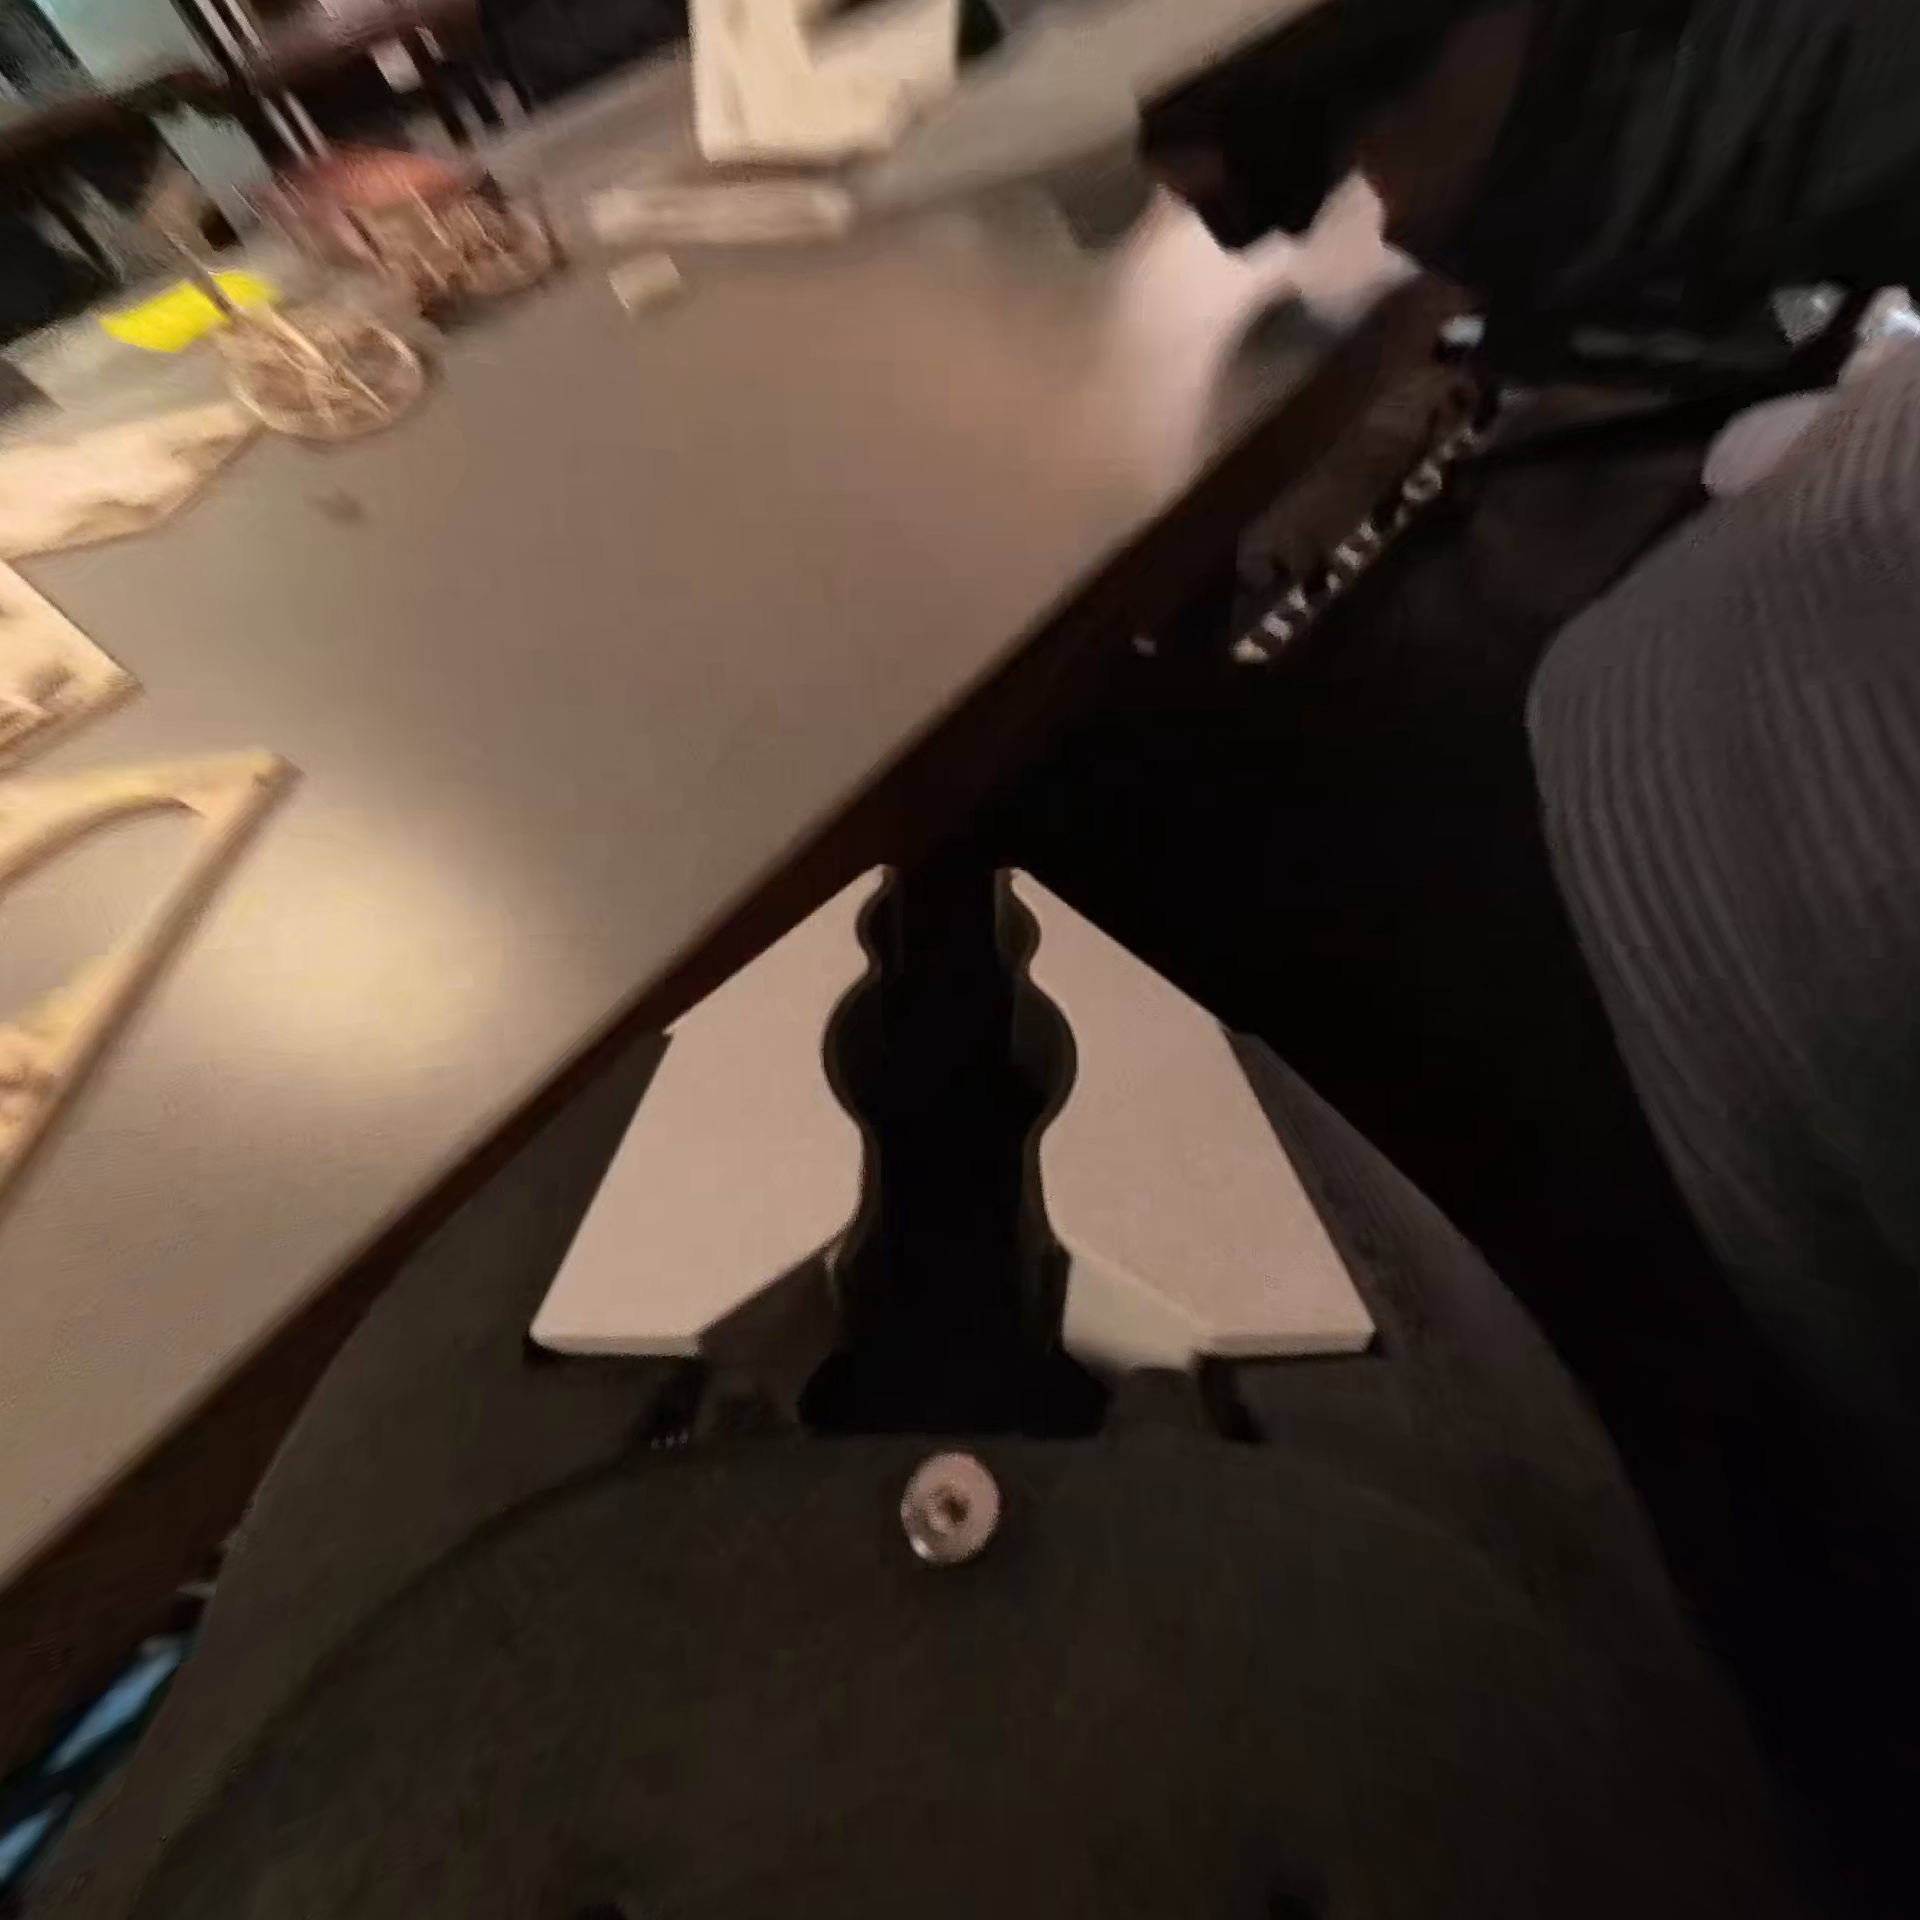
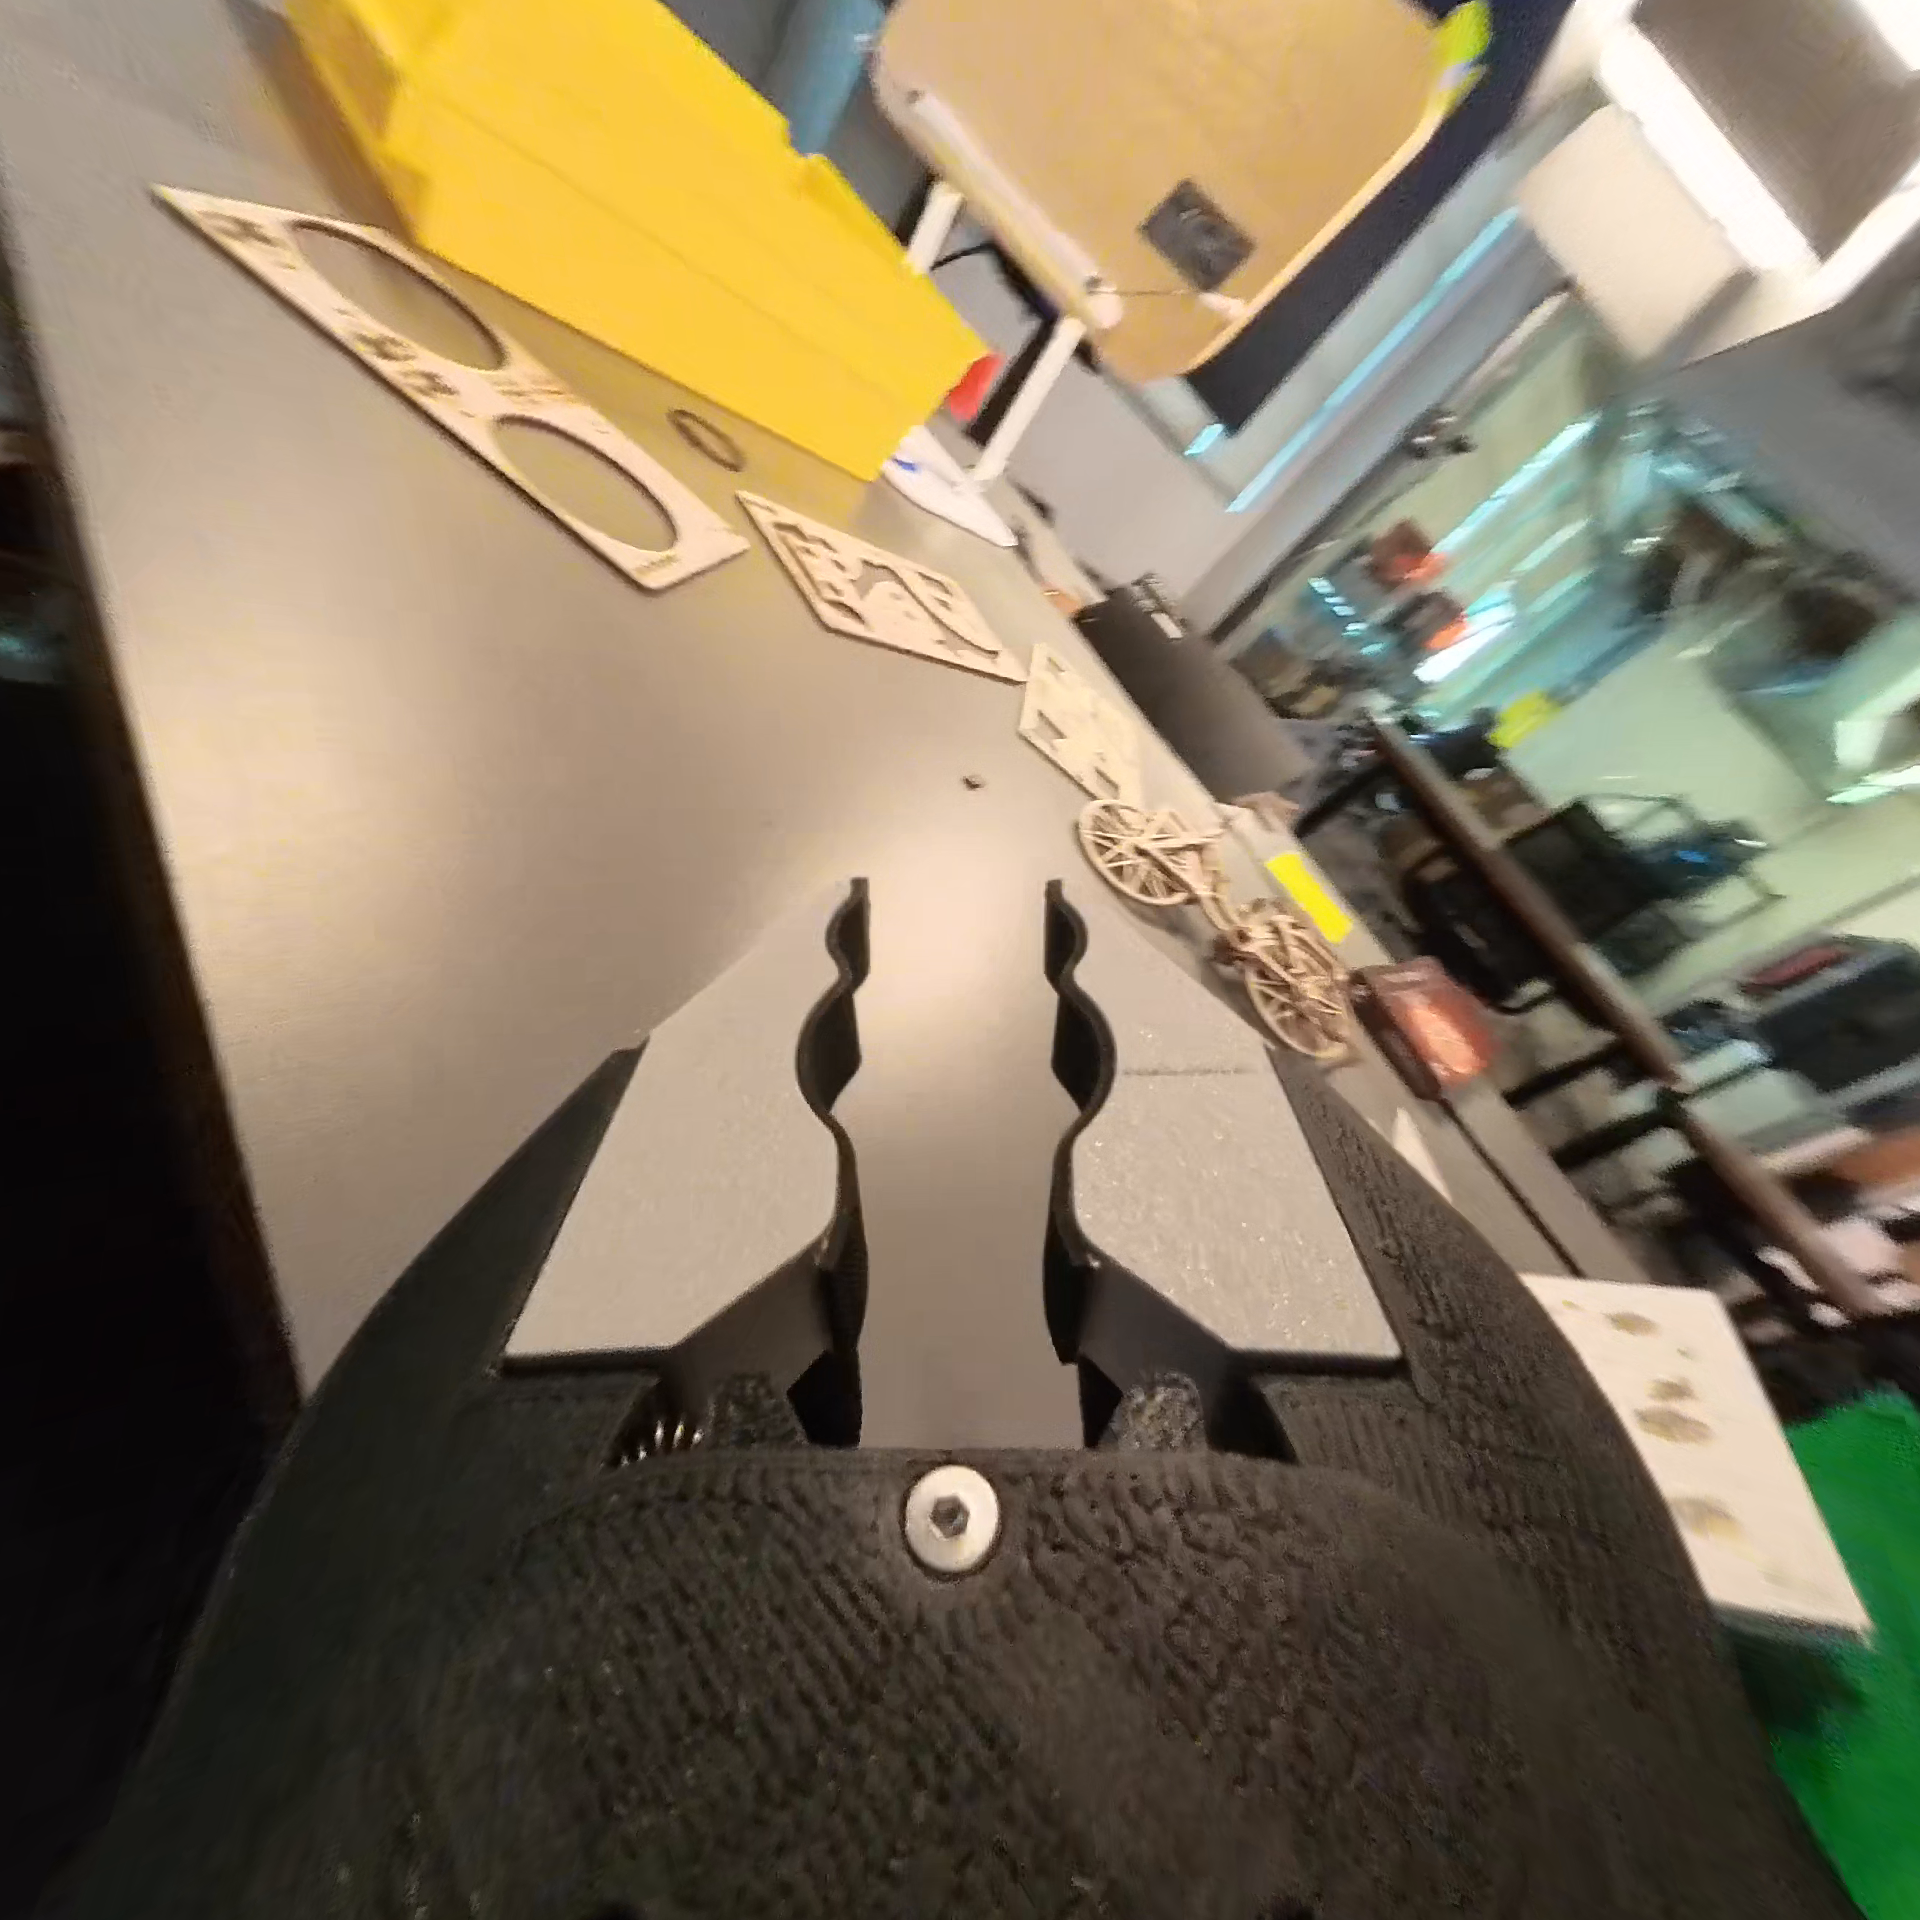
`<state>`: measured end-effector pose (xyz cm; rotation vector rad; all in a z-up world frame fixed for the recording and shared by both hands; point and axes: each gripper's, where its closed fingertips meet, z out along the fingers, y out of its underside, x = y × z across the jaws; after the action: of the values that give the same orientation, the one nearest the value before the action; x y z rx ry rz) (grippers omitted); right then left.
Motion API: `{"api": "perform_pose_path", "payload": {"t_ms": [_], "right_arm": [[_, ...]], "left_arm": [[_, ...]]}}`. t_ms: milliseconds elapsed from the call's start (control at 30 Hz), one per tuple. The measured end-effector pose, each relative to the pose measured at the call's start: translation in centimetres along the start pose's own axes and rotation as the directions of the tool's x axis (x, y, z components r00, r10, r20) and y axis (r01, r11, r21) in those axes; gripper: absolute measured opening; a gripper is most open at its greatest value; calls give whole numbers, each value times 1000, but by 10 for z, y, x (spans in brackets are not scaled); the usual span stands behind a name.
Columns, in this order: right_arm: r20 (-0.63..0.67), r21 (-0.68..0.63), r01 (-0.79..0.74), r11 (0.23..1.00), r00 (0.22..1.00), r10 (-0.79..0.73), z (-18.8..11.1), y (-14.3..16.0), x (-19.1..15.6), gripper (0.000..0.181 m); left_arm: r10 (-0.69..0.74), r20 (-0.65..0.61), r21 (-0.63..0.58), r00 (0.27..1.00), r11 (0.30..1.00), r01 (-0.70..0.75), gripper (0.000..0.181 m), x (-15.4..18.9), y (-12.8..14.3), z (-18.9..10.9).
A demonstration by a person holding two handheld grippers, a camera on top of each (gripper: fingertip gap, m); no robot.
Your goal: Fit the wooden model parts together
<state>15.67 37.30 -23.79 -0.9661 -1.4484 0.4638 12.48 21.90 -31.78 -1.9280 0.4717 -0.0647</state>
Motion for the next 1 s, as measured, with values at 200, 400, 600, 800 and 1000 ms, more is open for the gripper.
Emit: {"api": "perform_pose_path", "payload": {"t_ms": [200,400,600,800,1000], "right_arm": [[-210,-6,187,982,960,-184,-1,-1,10,28],[-287,-32,120,992,950,-124,-6,6,27,30],[-279,-73,137,988,948,-152,-3,11,25,29],[-236,-116,183,976,950,-206,2,16,15,26],[-223,-142,198,970,948,-226,5,19,13,22]], "left_arm": [[-274,-33,-202,961,944,263,12,28,48,19],[-367,-65,-295,928,896,333,9,35,53,36],[-87,-176,-410,981,912,7,29,61,65,40],[56,-377,-514,924,818,-259,47,94,93,33],[-4,-459,-640,888,695,-328,45,94,120,24]]}}
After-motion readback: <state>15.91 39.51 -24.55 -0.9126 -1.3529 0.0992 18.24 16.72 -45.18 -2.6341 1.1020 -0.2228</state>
